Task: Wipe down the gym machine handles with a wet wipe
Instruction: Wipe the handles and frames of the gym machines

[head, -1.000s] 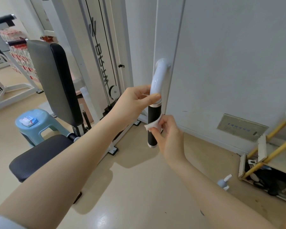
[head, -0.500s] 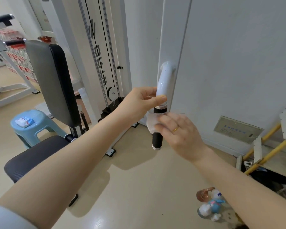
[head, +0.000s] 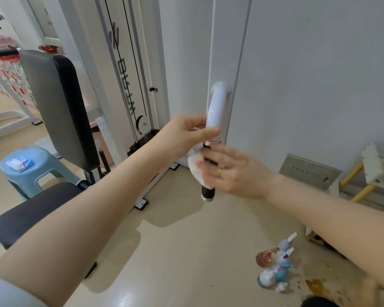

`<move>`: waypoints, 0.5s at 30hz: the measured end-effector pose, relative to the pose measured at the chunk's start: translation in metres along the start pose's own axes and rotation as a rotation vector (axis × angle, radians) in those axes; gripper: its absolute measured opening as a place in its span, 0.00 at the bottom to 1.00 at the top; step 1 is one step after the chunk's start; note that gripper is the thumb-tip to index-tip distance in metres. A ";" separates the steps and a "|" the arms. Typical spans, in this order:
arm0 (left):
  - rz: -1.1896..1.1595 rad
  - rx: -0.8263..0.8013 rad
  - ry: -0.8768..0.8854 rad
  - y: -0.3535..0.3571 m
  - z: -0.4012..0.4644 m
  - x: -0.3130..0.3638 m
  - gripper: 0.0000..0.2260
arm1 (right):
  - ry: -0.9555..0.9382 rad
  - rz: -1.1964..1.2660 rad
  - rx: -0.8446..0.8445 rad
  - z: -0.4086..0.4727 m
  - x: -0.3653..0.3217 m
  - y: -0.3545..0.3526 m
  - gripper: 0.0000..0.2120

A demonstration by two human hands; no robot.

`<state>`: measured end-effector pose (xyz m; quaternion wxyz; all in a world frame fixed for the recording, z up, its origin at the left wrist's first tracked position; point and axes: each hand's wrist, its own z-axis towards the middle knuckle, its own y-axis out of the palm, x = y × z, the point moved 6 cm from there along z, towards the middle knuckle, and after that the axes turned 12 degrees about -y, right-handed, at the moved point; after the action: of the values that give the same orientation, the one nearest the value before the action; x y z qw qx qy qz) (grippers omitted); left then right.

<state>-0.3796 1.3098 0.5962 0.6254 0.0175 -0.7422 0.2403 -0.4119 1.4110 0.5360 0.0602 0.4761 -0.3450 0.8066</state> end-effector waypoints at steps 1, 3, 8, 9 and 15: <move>0.022 0.008 0.000 -0.001 0.000 0.000 0.06 | -0.046 0.010 -0.029 -0.005 -0.014 0.007 0.05; 0.061 0.014 -0.001 -0.002 0.001 -0.001 0.06 | -0.106 0.034 -0.116 -0.010 -0.033 0.018 0.06; 0.037 -0.012 0.002 -0.006 0.001 -0.002 0.07 | 0.031 0.000 -0.090 -0.005 -0.016 0.020 0.10; 0.040 -0.003 0.002 -0.006 0.001 -0.002 0.06 | 0.043 -0.005 -0.078 -0.008 -0.022 0.023 0.10; 0.067 0.047 0.011 -0.007 0.000 -0.004 0.07 | 0.123 0.024 -0.001 -0.027 -0.034 0.022 0.04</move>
<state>-0.3758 1.3021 0.5945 0.6203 0.0058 -0.7332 0.2786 -0.4228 1.4192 0.4895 0.0716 0.4213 -0.3466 0.8350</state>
